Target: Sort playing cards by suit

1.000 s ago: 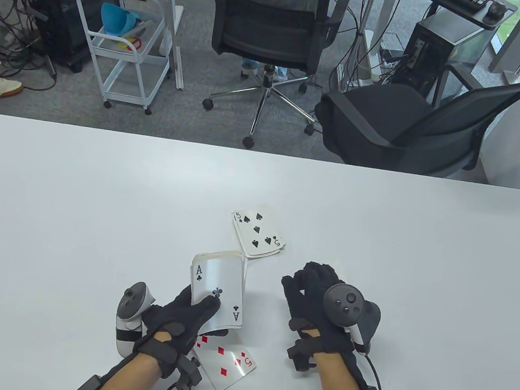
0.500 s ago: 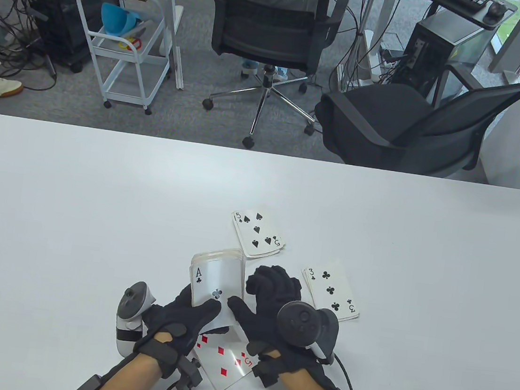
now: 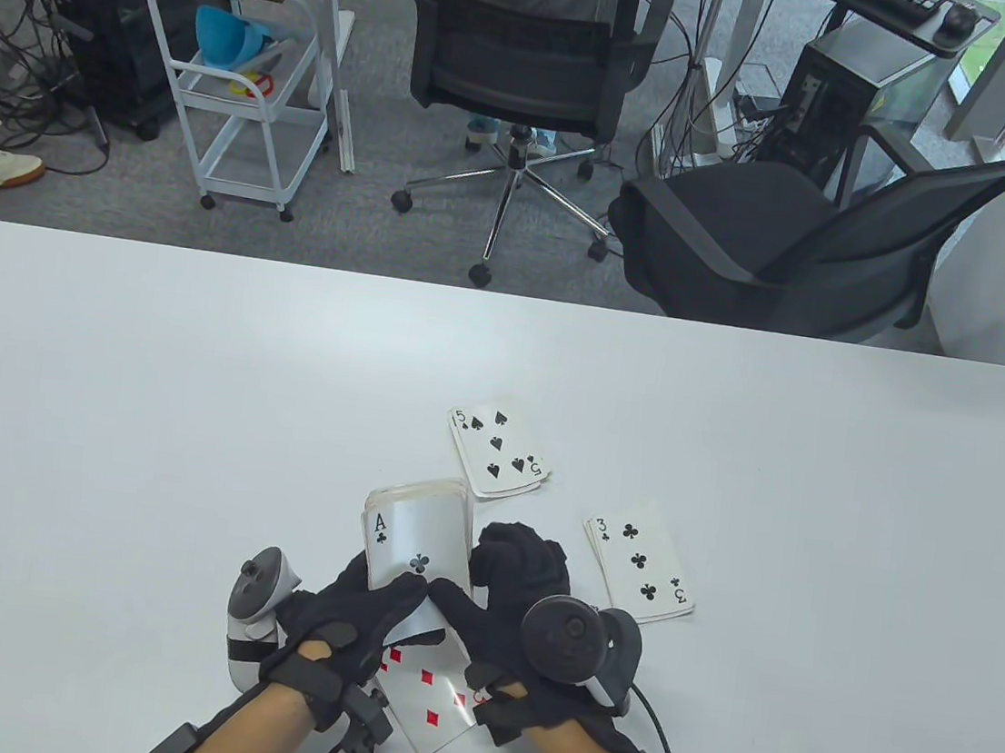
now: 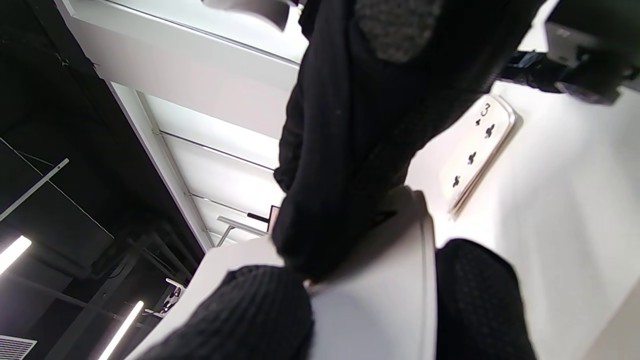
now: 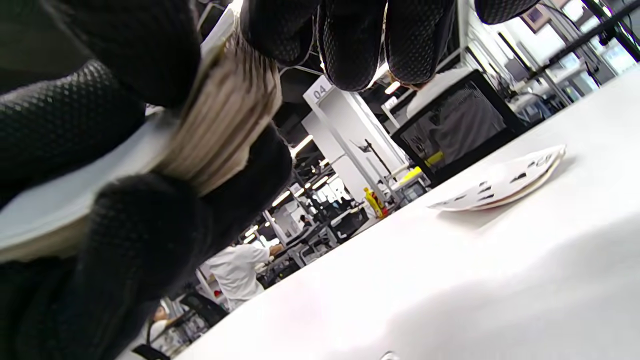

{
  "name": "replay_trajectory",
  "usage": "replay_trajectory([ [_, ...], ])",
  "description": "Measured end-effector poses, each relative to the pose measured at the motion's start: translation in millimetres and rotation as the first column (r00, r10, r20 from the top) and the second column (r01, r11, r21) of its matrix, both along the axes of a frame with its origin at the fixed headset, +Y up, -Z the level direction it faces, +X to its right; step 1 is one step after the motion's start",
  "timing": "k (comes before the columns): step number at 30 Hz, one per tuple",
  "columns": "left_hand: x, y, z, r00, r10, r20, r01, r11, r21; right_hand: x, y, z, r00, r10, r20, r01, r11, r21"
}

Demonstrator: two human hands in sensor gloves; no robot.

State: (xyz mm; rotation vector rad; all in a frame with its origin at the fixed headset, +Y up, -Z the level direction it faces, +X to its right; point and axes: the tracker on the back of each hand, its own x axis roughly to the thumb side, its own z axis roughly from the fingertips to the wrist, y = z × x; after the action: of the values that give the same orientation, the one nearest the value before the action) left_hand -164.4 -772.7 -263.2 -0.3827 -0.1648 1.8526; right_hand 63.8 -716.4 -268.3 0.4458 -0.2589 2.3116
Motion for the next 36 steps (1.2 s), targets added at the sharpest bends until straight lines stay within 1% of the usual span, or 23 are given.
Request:
replay_trajectory([
  [8,0.0,0.3,0.8,1.0,0.007,-0.006,-0.007,1.0,-0.009,0.3,0.6,1.6,1.0,-0.029,-0.001,0.029,0.999,0.035],
  [10,-2.2,1.1,1.0,1.0,0.016,-0.022,-0.016,1.0,-0.011,-1.3,0.4,0.8,0.999,-0.019,-0.048,0.02,0.999,0.031],
  [12,-3.2,3.3,1.6,1.0,0.012,-0.026,-0.012,1.0,-0.009,-3.9,-0.8,2.1,0.997,0.03,-0.068,-0.029,1.0,0.01],
  [13,-4.0,2.7,1.7,0.999,-0.012,-0.036,0.012,1.0,-0.005,-4.8,-0.8,2.6,0.998,0.017,-0.054,-0.015,1.0,0.027],
  [15,-3.7,1.5,2.6,1.0,0.012,-0.023,-0.013,1.0,-0.025,-4.5,-0.5,2.5,0.999,-0.019,-0.045,0.02,1.0,0.016],
  [16,-3.8,1.8,3.3,0.999,0.026,-0.025,-0.027,0.999,-0.03,-3.8,-0.7,2.7,0.997,-0.073,-0.036,0.073,0.997,0.008],
  [18,-4.1,3.3,3.3,0.999,0.027,-0.021,-0.028,0.999,-0.021,-2.4,-0.2,2.7,0.993,-0.112,-0.034,0.113,0.994,0.006],
  [22,-2.0,3.7,2.8,0.999,0.046,-0.01,-0.046,0.999,-0.014,2.9,1.2,4.0,0.996,-0.083,0.019,0.08,0.991,0.111],
  [24,-1.6,3.7,3.0,0.999,0.047,-0.012,-0.047,0.999,-0.013,5.6,2.2,3.8,0.995,-0.095,0.038,0.09,0.988,0.129],
  [27,-1.9,4.2,3.2,0.998,0.055,-0.006,-0.055,0.998,-0.015,16.2,7.5,1.1,0.99,-0.114,0.083,0.101,0.984,0.15],
  [29,-2.0,4.9,3.7,0.998,0.055,-0.002,-0.055,0.998,-0.016,28.7,11.4,-2.8,0.984,-0.126,0.124,0.105,0.981,0.164],
  [31,-0.7,7.3,4.8,0.998,0.064,0.01,-0.064,0.998,-0.009,48.6,14.7,-8.6,0.969,-0.153,0.191,0.116,0.974,0.194],
  [33,2.5,10.5,5.9,0.998,0.065,0.028,-0.065,0.998,0.008,80.8,14.6,-16.7,0.936,-0.175,0.307,0.119,0.974,0.19],
  [36,5.8,13.1,7.2,0.998,0.05,0.045,-0.051,0.998,0.025,118.5,8.9,-26.8,0.884,-0.149,0.443,0.103,0.987,0.126],
])
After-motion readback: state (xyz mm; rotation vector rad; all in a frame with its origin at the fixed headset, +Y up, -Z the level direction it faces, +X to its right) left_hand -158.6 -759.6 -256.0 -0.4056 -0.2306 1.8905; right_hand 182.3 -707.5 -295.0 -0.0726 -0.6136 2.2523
